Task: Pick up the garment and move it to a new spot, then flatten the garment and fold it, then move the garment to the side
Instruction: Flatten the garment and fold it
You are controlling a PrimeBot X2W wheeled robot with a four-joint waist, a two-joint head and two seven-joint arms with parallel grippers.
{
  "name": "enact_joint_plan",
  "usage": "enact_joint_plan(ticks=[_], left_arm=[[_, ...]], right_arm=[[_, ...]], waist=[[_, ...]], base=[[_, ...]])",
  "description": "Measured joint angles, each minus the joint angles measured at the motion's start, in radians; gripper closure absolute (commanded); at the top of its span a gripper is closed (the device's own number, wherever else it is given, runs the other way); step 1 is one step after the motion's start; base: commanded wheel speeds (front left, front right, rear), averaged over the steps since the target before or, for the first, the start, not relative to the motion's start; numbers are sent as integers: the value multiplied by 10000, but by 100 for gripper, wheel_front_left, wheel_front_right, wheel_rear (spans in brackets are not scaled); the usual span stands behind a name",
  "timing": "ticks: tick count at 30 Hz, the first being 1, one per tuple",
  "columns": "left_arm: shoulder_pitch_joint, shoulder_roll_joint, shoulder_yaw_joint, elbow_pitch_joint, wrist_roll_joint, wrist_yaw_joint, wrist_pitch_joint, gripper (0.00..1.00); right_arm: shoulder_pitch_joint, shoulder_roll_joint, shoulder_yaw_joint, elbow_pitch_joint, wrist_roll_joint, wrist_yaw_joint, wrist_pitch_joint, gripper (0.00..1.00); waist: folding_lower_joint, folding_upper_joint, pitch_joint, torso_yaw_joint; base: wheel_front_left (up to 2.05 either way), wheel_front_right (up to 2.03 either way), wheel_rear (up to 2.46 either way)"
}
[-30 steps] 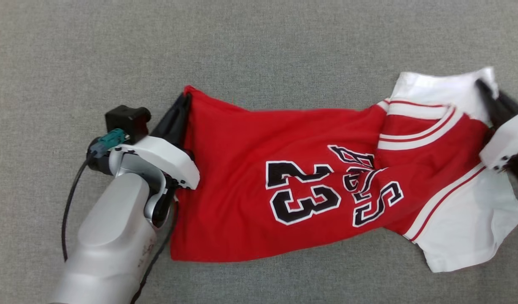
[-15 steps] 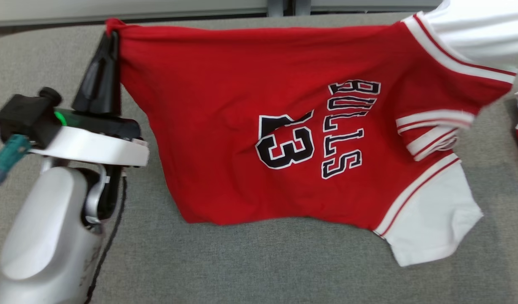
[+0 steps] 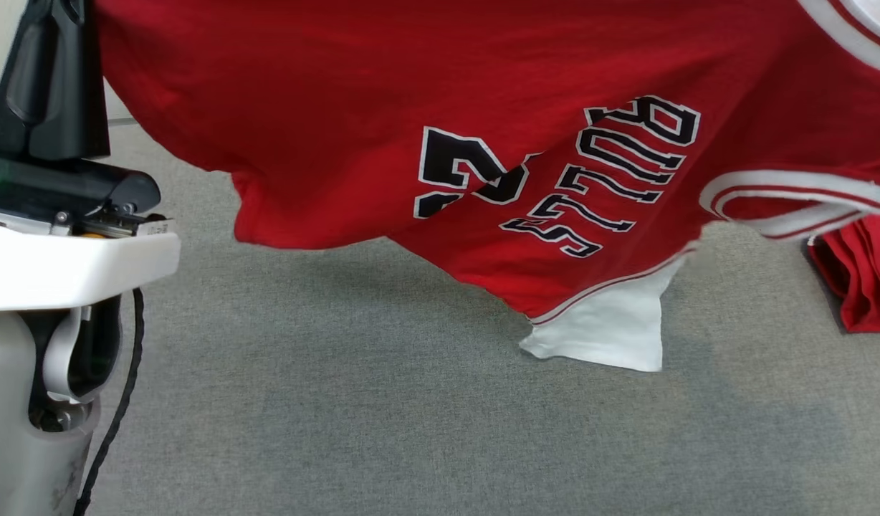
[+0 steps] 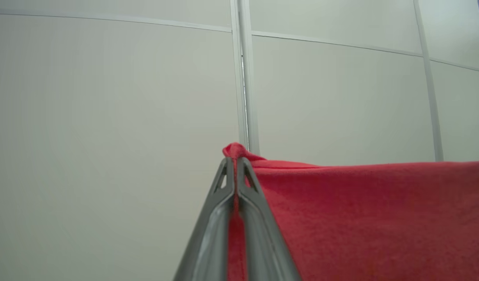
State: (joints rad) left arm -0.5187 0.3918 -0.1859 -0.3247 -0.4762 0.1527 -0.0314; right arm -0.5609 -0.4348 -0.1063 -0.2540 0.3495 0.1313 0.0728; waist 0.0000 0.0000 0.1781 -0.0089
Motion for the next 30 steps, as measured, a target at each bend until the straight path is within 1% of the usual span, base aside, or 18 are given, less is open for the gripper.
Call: enact_joint_plan(ticks=[4, 8, 13, 15, 16, 19, 23, 26, 28, 30], left_arm=[[-235, 15, 2, -142, -86, 52, 205, 100], [-652, -96, -96, 278, -403, -219, 213, 100], [-1973, -282, -205, 1551, -617, -604, 88, 100], [-2816, -370, -272, 2270, -610, -779, 10, 100], [-3718, -543, -366, 3191, -589, -918, -100, 100], [-4999, -803, -426, 4696, -585, -1139, -403, 100], [-6464, -1212, -441, 6817, -537, -1450, -1095, 100], [-7379, -1457, -479, 8385, -531, -1622, -1496, 100], [-7856, -1555, -560, 9461, -527, -1764, -1570, 100], [-8052, -1722, -700, 10518, -518, -1881, -1620, 100]], right_arm=[[-363, 98, 25, -36, 15, 0, 293, 100], [-959, 151, 299, 439, 309, 0, 407, 100], [-2518, 104, 890, 1716, 663, -2, 290, 100], [-3398, 56, 1120, 2500, 736, -2, 163, 100], [-4348, 40, 1358, 3444, 796, -2, -36, 100], [-5741, 119, 1843, 4918, 817, -2, -349, 100], [-7368, 529, 2360, 6861, 811, -4, -1122, 100], [-8388, 943, 2888, 8238, 909, -6, -1406, 100], [-8844, 1361, 3106, 9179, 1152, -4, -1542, 100], [-9084, 1639, 3530, 10084, 1233, -6, -1565, 100]], waist=[[0, 0, -70, -53], [0, 0, 84, -92], [0, 0, 623, -105], [0, 0, 923, -101], [0, 0, 1243, -86], [0, 0, 1724, -53], [0, 0, 2281, -1], [0, 0, 2575, 38], [0, 0, 2721, 33], [0, 0, 2828, 23]], base=[[0, 0, 0], [0, 0, 0], [0, 0, 0], [0, 0, 0], [0, 0, 0], [0, 0, 0], [0, 0, 0], [0, 0, 0], [0, 0, 0], [0, 0, 0]])
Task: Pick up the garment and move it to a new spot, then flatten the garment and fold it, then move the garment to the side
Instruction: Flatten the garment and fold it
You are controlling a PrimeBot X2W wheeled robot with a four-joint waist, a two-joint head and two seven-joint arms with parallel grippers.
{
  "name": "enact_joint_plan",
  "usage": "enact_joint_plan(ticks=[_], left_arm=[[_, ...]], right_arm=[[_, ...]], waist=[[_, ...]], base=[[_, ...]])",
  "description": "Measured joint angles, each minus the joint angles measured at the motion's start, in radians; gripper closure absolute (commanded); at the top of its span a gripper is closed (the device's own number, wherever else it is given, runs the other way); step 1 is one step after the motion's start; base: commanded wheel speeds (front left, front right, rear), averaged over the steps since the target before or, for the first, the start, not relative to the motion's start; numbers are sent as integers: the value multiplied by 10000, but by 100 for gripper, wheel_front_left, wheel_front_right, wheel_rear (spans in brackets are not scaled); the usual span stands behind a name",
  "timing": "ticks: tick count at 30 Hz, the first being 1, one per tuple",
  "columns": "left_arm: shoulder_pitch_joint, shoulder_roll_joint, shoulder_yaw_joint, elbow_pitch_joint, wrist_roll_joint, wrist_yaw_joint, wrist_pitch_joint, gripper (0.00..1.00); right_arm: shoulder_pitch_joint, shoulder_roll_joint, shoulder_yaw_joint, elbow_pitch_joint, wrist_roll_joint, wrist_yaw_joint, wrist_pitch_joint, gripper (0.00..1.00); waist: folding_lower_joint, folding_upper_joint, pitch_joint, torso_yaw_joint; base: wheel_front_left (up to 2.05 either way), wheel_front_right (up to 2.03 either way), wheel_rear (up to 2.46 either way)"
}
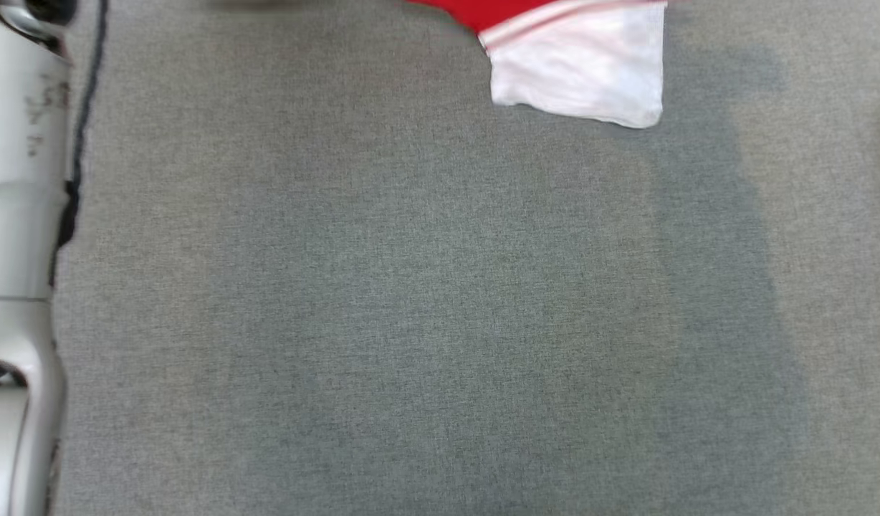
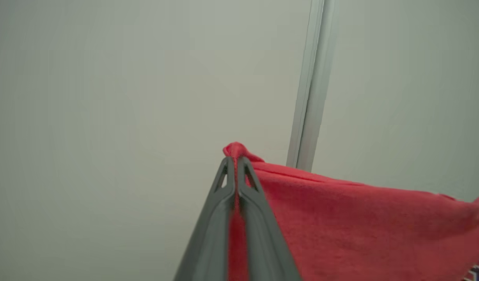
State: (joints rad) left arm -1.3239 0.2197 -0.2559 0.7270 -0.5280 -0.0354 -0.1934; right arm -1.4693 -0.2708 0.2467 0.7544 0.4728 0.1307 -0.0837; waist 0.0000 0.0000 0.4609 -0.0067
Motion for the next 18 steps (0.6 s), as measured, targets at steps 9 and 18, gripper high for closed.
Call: enact_joint_plan(ticks=[9, 18], left_arm=[[-80, -662, -236, 3436, -261, -541, -286, 100], [951, -775, -82, 4318, -512, -796, -646, 100]], right_arm=[[-32, 959, 1289, 2516, 681, 2, -506, 100], [1682, 953, 2431, 2704, 1845, 2, -1429, 100]], waist=[[0, 0, 540, 7], [0, 0, 759, -164]], base=[[0, 0, 0], [0, 0, 0]])
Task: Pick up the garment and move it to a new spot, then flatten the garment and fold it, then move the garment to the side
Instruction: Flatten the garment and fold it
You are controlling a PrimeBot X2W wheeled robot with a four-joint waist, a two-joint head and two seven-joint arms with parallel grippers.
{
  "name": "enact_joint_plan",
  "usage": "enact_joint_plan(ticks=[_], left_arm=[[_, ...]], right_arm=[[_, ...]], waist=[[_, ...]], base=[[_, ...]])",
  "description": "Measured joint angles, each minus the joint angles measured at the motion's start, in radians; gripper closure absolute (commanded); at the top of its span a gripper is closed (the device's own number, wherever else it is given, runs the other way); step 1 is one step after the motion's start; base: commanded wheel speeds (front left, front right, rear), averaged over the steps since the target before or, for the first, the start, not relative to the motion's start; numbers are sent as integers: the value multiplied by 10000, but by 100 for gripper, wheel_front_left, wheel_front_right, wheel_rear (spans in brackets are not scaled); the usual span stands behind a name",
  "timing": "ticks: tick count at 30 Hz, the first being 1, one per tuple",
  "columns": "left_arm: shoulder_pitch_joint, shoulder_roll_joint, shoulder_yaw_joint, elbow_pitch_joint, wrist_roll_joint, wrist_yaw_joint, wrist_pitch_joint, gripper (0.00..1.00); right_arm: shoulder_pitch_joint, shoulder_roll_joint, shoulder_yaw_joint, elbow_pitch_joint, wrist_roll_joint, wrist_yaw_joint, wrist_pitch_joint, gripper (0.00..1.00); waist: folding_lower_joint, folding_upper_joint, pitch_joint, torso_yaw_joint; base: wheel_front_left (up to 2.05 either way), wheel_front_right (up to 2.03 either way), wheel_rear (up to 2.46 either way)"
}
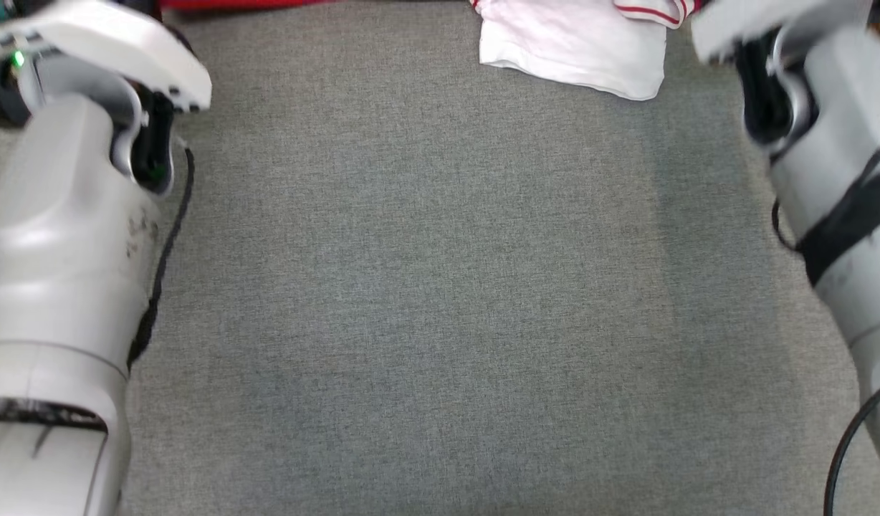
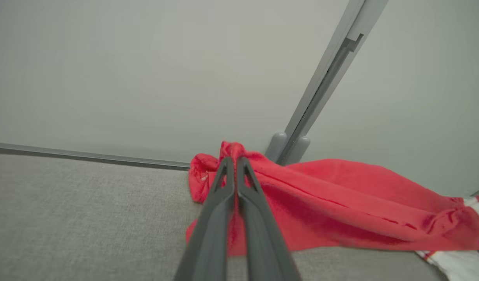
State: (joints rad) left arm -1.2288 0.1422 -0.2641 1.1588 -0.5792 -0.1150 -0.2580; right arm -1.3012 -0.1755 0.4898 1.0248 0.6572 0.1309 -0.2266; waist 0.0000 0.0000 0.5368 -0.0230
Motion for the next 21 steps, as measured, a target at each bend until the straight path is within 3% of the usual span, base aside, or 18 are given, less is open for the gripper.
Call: enact_joint_plan(ticks=[5, 8, 14, 21], left_arm=[[1620, 6, 629, -1108, -94, -77, -36, 100], [3077, 31, 1112, -2079, 42, -84, -36, 100], [5943, 2, 1764, -4199, 675, -86, -36, 100], [8629, 151, 1864, -6205, 1141, -59, -46, 100]], right_arm=[[2038, -362, 629, -918, 771, -2, -301, 100], [3512, -629, 593, -2109, 1009, -2, -332, 100], [6635, -1292, -272, -4623, 652, -2, -347, 100], [9867, -1569, -1158, -6548, 299, -2, -274, 100]], waist=[[0, 0, -300, 23], [0, 0, -597, 8], [0, 0, -1427, 29], [0, 0, -2641, 135]], base=[[0, 0, 0], [0, 0, 0], [0, 0, 0], [0, 0, 0]])
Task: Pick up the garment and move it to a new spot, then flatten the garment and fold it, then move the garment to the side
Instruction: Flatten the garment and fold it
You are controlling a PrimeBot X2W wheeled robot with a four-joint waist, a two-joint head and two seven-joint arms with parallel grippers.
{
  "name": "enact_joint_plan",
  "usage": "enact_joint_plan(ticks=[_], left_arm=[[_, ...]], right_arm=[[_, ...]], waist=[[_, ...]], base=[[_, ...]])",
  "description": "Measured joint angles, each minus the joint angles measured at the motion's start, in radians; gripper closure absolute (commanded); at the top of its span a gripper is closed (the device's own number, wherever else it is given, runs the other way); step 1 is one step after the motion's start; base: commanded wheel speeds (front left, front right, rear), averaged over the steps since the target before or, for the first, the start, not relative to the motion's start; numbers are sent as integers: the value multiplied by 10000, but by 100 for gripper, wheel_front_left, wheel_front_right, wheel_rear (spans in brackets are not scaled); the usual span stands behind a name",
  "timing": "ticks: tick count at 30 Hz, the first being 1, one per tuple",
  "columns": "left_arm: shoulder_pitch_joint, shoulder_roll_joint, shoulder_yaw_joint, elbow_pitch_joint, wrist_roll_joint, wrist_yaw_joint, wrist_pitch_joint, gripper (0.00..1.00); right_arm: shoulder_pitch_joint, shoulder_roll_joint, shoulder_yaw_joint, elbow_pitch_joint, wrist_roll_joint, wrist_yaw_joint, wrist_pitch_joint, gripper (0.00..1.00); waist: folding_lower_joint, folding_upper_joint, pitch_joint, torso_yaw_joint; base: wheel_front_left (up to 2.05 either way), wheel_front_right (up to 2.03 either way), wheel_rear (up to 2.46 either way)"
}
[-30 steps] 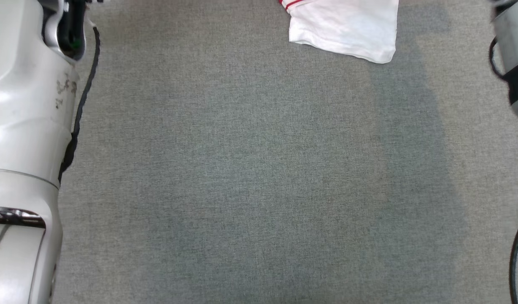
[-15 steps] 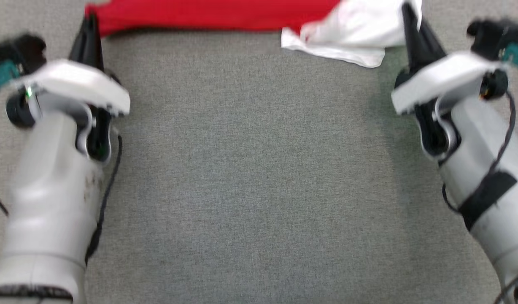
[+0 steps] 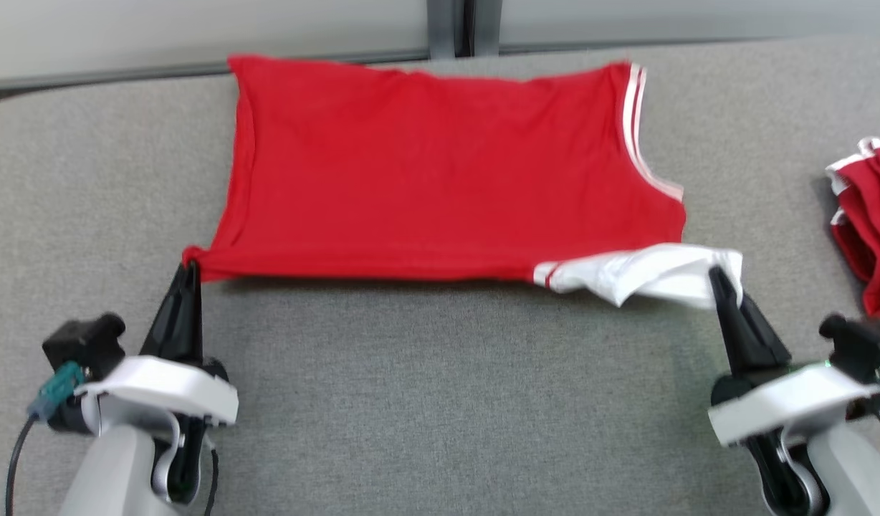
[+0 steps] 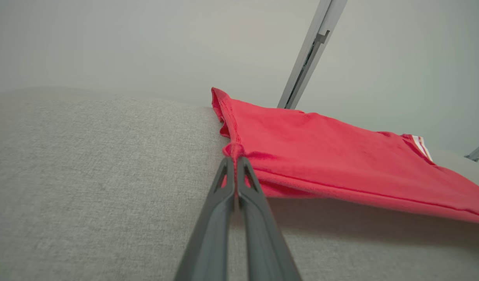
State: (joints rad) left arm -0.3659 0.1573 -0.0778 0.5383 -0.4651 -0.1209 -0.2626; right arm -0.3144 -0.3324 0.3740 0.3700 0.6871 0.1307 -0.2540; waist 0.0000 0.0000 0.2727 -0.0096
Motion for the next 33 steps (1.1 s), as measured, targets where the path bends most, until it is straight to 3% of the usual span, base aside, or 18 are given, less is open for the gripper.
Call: enact_joint_plan(ticks=[5, 18, 25, 33], left_arm=[[1727, 205, -8, -1925, -17, 441, 825, 100], [5755, 539, 188, -7097, -280, 2006, 3572, 100], [6782, 759, 138, -8629, -301, 2571, 4899, 100], [6662, 740, -173, -8217, -792, 2573, 5789, 100]], right_arm=[[1992, 150, -1024, -1735, -495, 2, 1024, 100], [5890, 1492, -3154, -6395, -1795, 0, 5400, 100], [6624, 1693, -3498, -7486, -1946, 0, 6688, 100], [6062, 1521, -3281, -7076, -2025, 0, 7033, 100]], waist=[[0, 0, -865, 27], [0, 0, -2346, -115], [0, 0, -2566, -121], [-1, 0, -2277, -138]], base=[[0, 0, 0], [0, 0, 0], [0, 0, 0], [0, 0, 0]])
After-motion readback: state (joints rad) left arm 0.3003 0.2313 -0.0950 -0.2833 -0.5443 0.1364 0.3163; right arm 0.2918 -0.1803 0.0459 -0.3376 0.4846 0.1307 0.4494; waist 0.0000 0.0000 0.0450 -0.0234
